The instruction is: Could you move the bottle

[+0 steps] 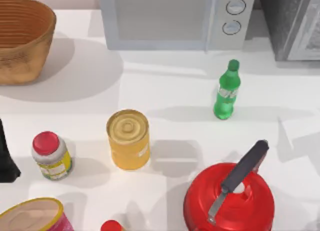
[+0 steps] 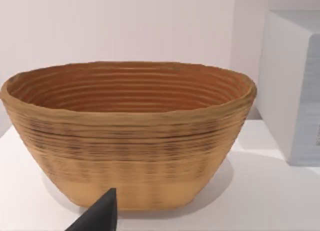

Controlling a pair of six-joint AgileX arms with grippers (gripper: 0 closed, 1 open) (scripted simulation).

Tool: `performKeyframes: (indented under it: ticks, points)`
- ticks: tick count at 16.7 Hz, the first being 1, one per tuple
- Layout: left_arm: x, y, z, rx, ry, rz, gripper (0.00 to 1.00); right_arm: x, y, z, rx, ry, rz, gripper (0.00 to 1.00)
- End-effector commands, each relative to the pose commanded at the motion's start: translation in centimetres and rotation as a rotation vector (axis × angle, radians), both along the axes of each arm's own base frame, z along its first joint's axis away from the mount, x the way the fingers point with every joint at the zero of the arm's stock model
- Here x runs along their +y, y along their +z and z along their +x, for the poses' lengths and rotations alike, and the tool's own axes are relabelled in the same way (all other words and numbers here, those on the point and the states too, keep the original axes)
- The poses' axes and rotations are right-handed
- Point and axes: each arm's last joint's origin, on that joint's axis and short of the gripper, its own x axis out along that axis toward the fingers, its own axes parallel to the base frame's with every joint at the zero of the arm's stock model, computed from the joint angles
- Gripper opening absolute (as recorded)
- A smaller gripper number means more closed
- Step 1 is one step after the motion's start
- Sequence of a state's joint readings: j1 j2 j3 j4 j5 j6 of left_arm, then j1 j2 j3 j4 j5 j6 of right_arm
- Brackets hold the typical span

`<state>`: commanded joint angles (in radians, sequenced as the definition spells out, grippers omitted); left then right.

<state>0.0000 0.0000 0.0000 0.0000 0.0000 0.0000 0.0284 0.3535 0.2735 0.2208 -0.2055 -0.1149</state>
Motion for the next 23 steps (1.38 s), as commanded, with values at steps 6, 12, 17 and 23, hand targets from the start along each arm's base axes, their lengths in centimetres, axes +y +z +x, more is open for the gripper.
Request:
performKeyframes:
  ticks: [6, 12, 17, 23]
  points:
    - [0.0, 0.0, 0.0, 0.000, 0.000, 0.000, 1.00, 2.3, -0.8, 9.4, 0.247, 0.260, -0.124, 1.00]
    - [0.0, 0.0, 0.0, 0.000, 0.000, 0.000, 1.00, 4.9, -8.1, 15.1, 0.552, 0.443, -0.169, 1.00]
    - [0.0, 0.0, 0.0, 0.000, 0.000, 0.000, 1.00, 5.8, -10.3, 15.8, 0.635, 0.491, -0.177, 1.00]
    - [0.0, 0.0, 0.0, 0.000, 0.000, 0.000, 1.00, 6.4, -10.3, 16.7, 0.619, 0.487, -0.176, 1.00]
